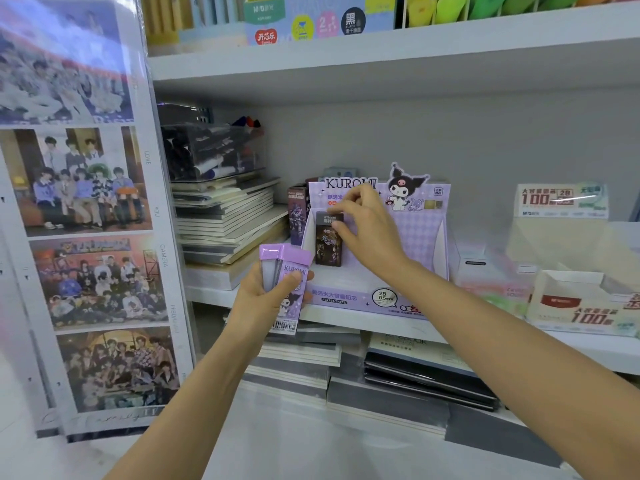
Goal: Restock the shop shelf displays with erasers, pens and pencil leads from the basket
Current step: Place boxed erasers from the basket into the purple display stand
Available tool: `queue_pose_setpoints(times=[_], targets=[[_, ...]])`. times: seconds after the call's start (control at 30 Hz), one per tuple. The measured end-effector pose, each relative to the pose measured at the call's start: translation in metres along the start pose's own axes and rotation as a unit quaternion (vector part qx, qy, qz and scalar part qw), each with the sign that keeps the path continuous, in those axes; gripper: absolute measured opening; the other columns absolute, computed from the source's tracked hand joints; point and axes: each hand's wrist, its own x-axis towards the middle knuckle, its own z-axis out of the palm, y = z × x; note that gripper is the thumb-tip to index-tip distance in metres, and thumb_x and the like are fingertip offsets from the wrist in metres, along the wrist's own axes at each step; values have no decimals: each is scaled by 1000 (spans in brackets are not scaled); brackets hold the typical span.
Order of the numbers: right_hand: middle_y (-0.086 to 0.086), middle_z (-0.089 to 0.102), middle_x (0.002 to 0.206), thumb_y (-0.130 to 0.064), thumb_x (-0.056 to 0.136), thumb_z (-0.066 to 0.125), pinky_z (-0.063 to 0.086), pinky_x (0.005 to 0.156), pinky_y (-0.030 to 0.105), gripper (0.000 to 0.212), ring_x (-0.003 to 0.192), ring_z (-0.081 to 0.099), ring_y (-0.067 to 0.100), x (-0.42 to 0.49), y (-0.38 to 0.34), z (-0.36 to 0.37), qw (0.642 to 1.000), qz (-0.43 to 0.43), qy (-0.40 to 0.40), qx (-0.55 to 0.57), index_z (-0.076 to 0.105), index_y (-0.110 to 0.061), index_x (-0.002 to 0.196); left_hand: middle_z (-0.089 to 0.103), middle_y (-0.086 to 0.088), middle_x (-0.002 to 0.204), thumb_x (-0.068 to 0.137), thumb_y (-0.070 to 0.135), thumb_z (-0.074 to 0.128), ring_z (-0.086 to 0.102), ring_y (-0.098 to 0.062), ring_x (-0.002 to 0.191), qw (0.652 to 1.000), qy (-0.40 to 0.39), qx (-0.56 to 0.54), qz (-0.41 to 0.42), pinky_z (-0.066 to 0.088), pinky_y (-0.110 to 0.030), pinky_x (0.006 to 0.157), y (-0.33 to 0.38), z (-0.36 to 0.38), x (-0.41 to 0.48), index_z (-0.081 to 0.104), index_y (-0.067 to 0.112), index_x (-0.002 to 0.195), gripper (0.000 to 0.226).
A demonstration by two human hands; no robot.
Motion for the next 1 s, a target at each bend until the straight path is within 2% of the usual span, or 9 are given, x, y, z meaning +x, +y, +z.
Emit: queue_pose_setpoints(times=[0.13,0.2,0.27,0.33,0.43,0.53,0.7,0.87,1.0], targets=[[1,59,108,-16,93,62,45,81,23,22,94,55,11,-7,-5,-19,982,35,5,183,67,-12,114,75,-10,104,85,25,68,74,-30,84,1000,-10,-2,9,60,-35,72,6,3,-3,61,15,119,36],[-4,65,104,-23,92,64,50,78,23,26,90,61,8,-15,-14,-25,952,87,-76,285,66,-17,117,74,-13,104,80,27,71,73,-30,82,1000,-23,-15,10,59,-34,69,10,10,-4,63,14,116,39],[-4,69,94,-25,88,69,53,72,24,27,80,64,6,-24,-21,-27,930,99,-166,314,68,-16,114,74,-15,102,79,27,71,73,-29,79,998,-42,-39,13,59,-33,67,14,20,-6,66,17,110,33],[0,70,84,-18,87,71,53,67,22,19,70,64,4,-31,-23,-29,924,86,-195,319,71,-12,104,74,-14,102,82,30,67,73,-28,81,996,-72,-53,9,59,-32,68,18,27,-7,69,22,107,25],[9,71,90,-15,88,69,52,64,17,13,72,65,6,-30,-16,-42,911,127,-163,356,70,-11,101,75,-11,103,97,41,48,73,-26,86,992,-88,-66,-63,60,-34,70,23,33,-8,69,21,107,31],[9,70,94,-13,91,65,53,60,21,10,77,63,13,-22,-3,-62,903,167,-93,384,66,-12,101,75,-11,92,103,41,34,70,-24,79,988,-36,-90,-121,56,-38,80,27,35,-5,64,15,110,40],[8,70,93,-11,93,62,57,66,29,13,80,64,17,-18,13,-77,907,175,-69,376,66,-8,105,52,-1,77,102,37,37,46,-14,62,983,-42,-125,-130,38,-28,63,30,39,-3,56,7,119,40],[15,69,98,-9,93,62,57,73,32,10,90,67,26,-16,22,-79,919,181,1,351,64,-6,103,73,-3,90,86,31,66,71,-19,80,992,-32,-69,-97,57,-35,75,28,37,-2,60,10,112,35],[9,71,91,-10,91,65,60,75,37,6,85,69,23,-6,24,-82,949,159,14,273,65,-11,96,74,-6,78,94,22,58,68,-14,61,993,-7,-88,-80,57,-27,56,27,33,-2,60,12,110,19]])
